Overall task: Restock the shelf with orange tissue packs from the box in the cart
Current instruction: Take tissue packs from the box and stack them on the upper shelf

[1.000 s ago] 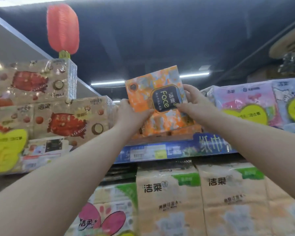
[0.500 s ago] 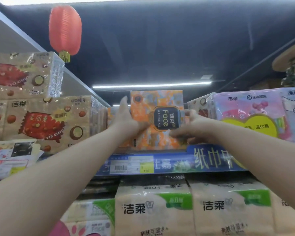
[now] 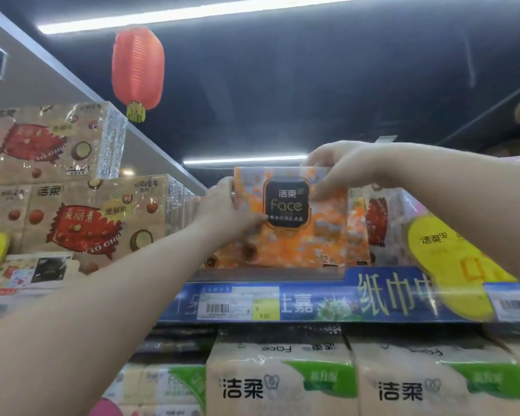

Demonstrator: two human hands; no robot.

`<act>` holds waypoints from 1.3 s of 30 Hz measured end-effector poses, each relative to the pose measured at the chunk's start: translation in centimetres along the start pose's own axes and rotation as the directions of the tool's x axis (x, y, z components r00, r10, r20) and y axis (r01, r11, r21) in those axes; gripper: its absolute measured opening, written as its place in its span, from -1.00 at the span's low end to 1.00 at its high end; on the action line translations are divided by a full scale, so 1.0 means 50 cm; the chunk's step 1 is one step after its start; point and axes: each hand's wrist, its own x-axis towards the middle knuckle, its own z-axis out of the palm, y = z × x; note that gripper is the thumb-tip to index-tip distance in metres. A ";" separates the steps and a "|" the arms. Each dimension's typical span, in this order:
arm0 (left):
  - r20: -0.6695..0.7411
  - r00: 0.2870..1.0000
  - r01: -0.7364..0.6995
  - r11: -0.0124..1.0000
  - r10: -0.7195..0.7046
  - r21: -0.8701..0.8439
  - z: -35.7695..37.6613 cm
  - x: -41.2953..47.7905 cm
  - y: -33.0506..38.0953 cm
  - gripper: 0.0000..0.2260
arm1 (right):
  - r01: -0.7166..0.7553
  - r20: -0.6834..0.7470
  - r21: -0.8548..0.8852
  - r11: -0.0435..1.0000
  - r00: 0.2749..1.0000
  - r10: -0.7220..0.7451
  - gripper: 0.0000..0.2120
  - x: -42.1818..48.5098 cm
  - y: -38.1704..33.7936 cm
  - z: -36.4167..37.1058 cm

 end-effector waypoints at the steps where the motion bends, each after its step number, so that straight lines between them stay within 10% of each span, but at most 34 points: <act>1: 0.049 0.999 -0.004 1.000 0.003 0.014 0.007 -0.005 -0.005 -0.42 | 0.011 0.061 -0.097 0.995 0.998 -0.005 -0.67 -0.002 -0.006 -0.008; 5: 0.076 0.997 -0.027 0.997 0.022 0.072 0.028 -0.006 -0.020 -0.32 | 0.028 0.172 -0.398 0.917 0.984 0.045 -0.75 0.027 -0.011 -0.010; 16: 0.209 0.976 -0.169 0.818 0.061 0.549 0.042 0.090 -0.026 -0.15 | -0.002 0.158 -0.564 0.825 0.981 0.111 -0.45 0.079 0.040 -0.022; 34: 0.270 0.956 -0.243 0.824 0.115 0.511 0.060 0.091 -0.060 -0.19 | -0.061 -0.007 -0.778 0.625 0.996 0.089 -0.75 0.131 0.089 0.013; 39: 0.275 0.955 -0.237 0.835 0.108 0.496 0.060 0.091 -0.059 -0.20 | -0.105 0.048 -0.687 0.719 0.981 0.189 -0.29 0.153 0.090 0.031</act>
